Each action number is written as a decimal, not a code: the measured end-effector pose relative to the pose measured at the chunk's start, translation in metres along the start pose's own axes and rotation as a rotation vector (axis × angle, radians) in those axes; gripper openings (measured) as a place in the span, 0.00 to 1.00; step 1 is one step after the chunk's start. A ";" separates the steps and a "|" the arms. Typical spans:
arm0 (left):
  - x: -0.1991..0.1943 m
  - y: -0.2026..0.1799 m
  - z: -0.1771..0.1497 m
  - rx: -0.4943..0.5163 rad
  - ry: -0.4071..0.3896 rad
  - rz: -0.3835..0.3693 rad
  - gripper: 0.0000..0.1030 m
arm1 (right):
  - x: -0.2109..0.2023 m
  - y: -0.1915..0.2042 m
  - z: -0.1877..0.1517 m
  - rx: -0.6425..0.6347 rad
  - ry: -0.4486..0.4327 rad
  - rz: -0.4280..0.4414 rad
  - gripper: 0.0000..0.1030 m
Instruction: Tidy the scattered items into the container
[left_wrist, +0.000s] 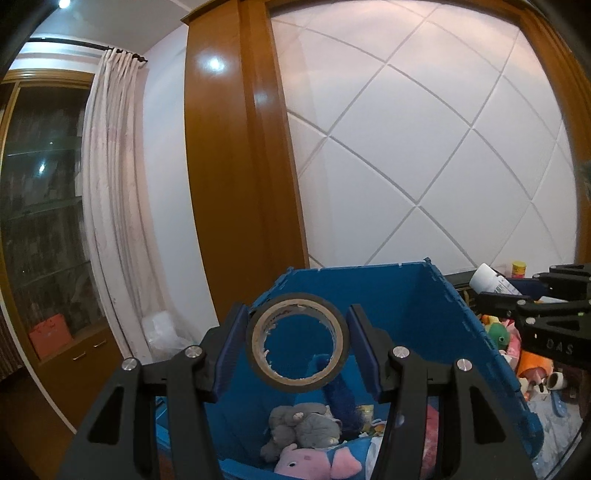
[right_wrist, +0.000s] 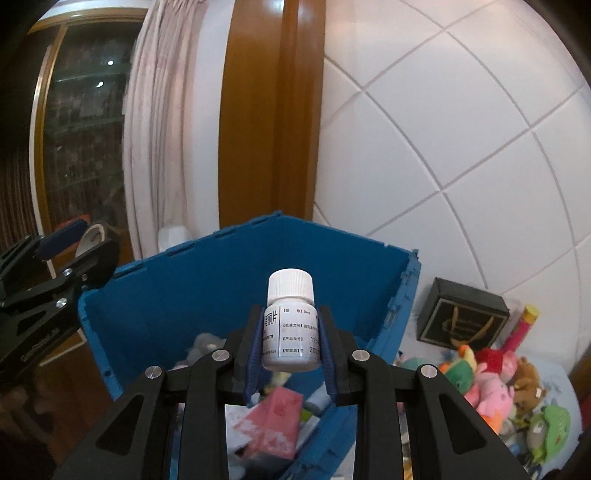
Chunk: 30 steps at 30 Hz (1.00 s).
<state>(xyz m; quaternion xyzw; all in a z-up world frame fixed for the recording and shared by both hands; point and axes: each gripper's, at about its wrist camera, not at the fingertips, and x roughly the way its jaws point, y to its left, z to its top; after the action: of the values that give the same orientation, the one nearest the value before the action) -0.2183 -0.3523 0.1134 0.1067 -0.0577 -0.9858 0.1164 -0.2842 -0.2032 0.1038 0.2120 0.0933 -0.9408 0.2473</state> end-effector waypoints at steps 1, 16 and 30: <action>0.002 0.001 0.000 0.001 -0.001 0.006 0.53 | 0.003 0.000 0.001 0.002 0.004 -0.002 0.27; -0.014 0.004 0.006 0.001 -0.074 0.079 1.00 | -0.006 0.007 0.008 0.044 -0.052 -0.043 0.71; -0.057 -0.058 -0.014 -0.016 -0.110 -0.084 1.00 | -0.097 -0.033 -0.050 0.103 -0.179 -0.325 0.76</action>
<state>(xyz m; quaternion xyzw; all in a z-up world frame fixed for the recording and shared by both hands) -0.1737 -0.2832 0.1032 0.0538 -0.0515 -0.9946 0.0724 -0.2066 -0.1197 0.1052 0.1219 0.0557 -0.9870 0.0884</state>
